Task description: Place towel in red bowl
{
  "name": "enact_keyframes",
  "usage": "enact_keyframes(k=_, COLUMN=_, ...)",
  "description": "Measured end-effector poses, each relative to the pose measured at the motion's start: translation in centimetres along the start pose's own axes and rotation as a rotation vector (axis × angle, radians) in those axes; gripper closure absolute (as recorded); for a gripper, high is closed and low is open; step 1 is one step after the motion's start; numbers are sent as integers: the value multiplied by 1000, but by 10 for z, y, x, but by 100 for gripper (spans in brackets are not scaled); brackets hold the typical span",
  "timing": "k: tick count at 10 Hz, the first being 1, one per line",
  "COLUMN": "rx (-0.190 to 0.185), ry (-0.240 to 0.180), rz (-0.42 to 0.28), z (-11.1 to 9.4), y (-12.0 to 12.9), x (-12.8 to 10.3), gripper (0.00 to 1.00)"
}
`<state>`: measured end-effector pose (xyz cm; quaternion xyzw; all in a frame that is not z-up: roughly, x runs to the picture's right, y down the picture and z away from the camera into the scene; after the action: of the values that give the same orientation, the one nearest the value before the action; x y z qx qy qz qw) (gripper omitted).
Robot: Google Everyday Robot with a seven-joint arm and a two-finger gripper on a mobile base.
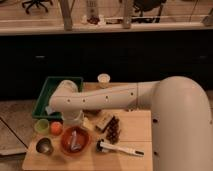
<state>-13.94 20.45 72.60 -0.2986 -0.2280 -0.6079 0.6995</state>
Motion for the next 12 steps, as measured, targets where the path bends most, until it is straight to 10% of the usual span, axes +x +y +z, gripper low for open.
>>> enact_keyframes(k=12, rx=-2, ry=-9, rz=9, z=-6, y=-2, x=3, gripper=20)
